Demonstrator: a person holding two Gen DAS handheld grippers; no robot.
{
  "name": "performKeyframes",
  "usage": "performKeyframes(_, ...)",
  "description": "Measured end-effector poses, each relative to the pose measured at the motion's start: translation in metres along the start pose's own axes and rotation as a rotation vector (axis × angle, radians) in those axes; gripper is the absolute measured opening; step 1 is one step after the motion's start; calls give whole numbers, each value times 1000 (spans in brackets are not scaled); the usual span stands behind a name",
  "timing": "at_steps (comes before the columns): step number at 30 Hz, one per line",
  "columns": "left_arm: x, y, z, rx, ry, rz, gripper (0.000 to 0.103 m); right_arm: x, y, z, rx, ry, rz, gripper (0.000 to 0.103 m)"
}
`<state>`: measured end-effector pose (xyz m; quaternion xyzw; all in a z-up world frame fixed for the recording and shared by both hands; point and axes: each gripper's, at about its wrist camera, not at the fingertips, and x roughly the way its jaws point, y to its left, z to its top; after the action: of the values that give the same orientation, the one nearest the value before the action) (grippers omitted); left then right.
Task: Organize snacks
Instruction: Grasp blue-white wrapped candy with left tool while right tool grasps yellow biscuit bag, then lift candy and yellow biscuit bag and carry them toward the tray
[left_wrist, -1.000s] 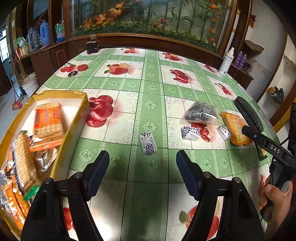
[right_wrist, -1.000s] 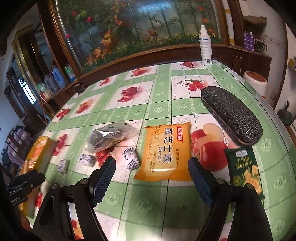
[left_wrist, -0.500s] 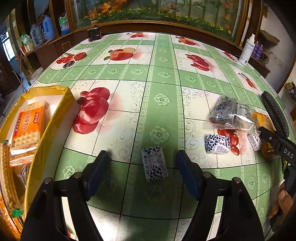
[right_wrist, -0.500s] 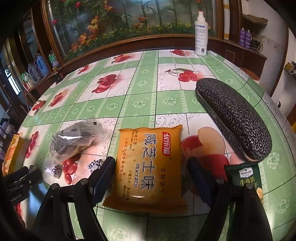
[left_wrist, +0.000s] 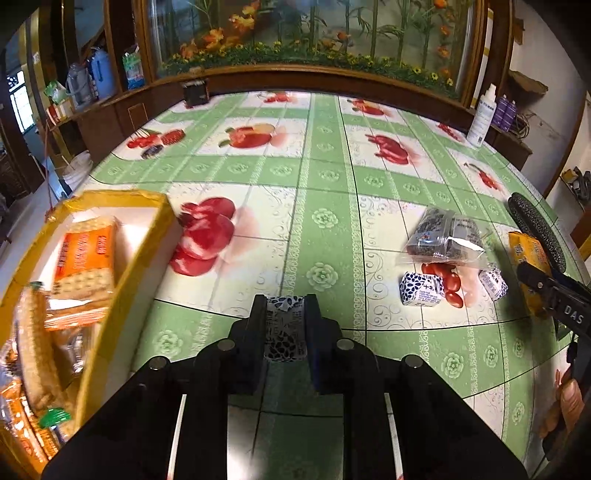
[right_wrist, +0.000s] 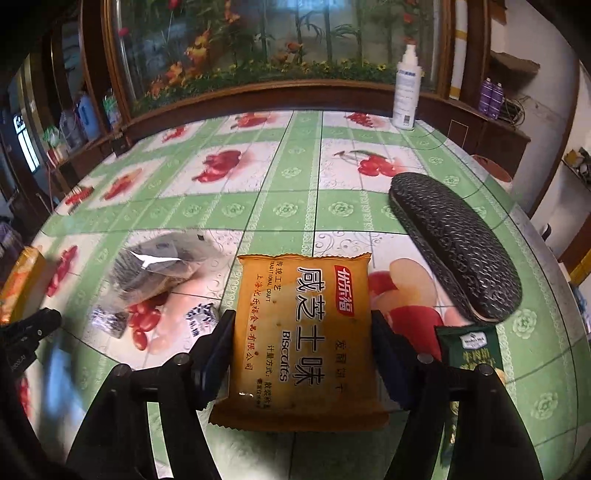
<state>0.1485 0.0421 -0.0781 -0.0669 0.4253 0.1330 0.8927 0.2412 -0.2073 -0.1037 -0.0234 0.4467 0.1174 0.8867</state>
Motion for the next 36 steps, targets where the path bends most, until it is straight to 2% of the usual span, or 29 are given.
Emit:
performKeyframes(13,-61,36,-6,-63,-88,7,17,-89,16,-17,39,-130,211,71)
performKeyframes(25,-81,40,-15,-70,-105,-11,17,-113,31,-29,54,-156,298,71)
performKeyframes(36,-86,46,-17,-87,-108,-28,17,-123,38,-27,50,-186,306,71)
